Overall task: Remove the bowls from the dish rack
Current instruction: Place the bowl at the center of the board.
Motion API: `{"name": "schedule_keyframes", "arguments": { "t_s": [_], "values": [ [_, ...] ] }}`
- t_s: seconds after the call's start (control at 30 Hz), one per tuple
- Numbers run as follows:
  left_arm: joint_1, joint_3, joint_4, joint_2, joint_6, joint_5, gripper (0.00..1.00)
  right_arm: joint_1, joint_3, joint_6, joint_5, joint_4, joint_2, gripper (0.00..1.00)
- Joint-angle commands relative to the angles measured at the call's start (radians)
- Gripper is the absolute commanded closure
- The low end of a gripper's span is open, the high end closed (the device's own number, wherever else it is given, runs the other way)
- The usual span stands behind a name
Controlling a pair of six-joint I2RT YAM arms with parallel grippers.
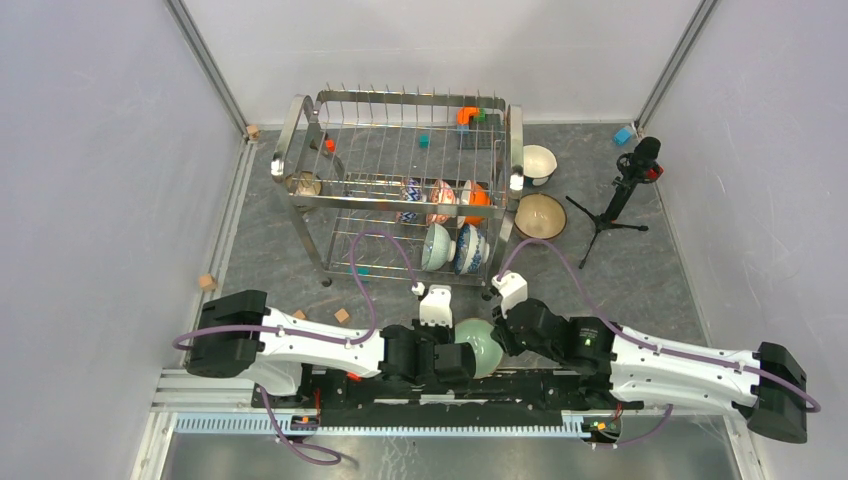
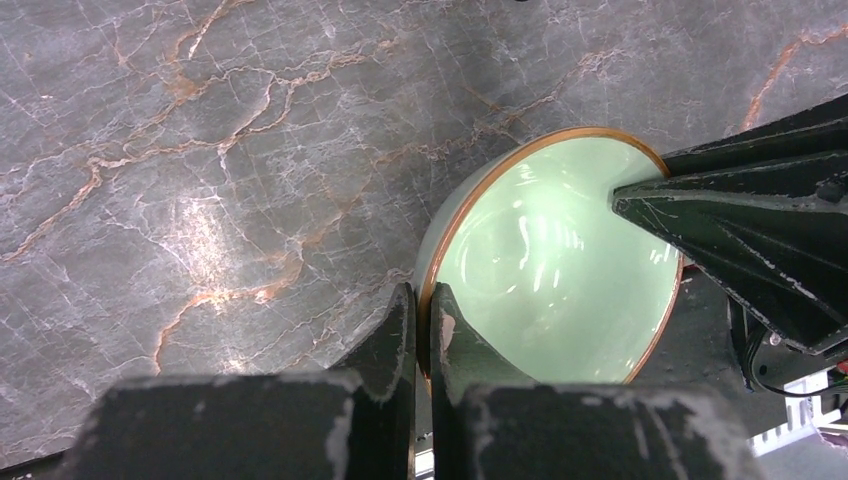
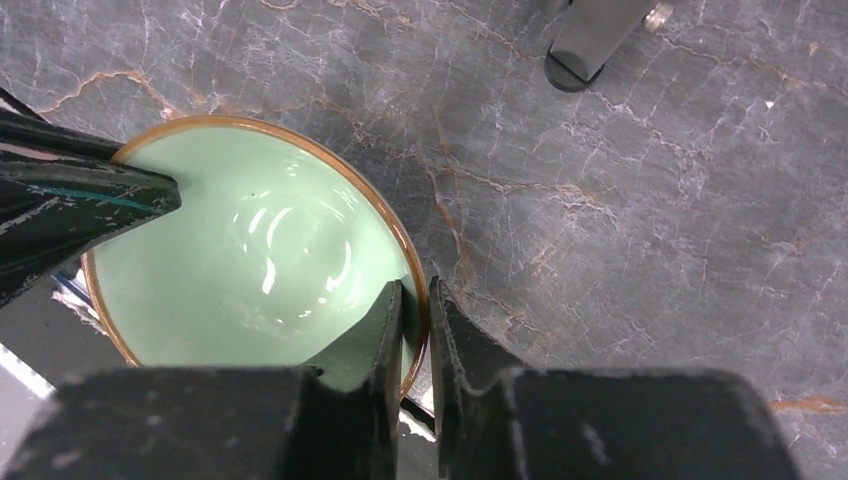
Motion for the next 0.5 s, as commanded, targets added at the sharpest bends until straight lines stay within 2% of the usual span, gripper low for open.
{"name": "schedule_keyframes", "arguments": {
  "t_s": [0.0, 0.03, 0.07, 0.13, 0.2, 0.3, 0.43, 0.47],
  "values": [
    [0.002, 0.035, 0.006, 0.003, -0.010, -0.032, 0.98, 0.000, -0.024, -0.009, 0.015, 0.006, -0.007, 0.91],
    [0.002, 0.035, 0.009, 0.001, -0.007, -0.031, 0.98, 0.001, -0.027, -0.007, 0.020, 0.006, -0.010, 0.98],
    [0.000, 0.032, 0.014, -0.001, -0.003, -0.031, 0.97, 0.001, -0.029, -0.005, 0.027, 0.003, -0.012, 1.00],
    [0.002, 0.017, 0.037, -0.015, 0.011, -0.029, 0.82, 0.001, -0.021, -0.013, 0.057, -0.021, -0.019, 1.00],
    [0.002, 0.002, 0.056, -0.039, 0.026, -0.032, 0.60, 0.001, 0.015, -0.023, 0.097, -0.071, -0.019, 1.00],
    [0.002, -0.025, 0.072, -0.074, 0.040, -0.033, 0.41, 0.000, 0.065, -0.033, 0.162, -0.146, -0.030, 1.00],
    [0.002, -0.056, 0.074, -0.114, 0.044, -0.035, 0.10, -0.020, 0.104, -0.048, 0.236, -0.226, -0.021, 1.00],
    [0.002, -0.061, 0.074, -0.122, 0.049, -0.033, 0.06, -0.028, 0.110, -0.049, 0.242, -0.238, -0.019, 1.00]
  ]
}}
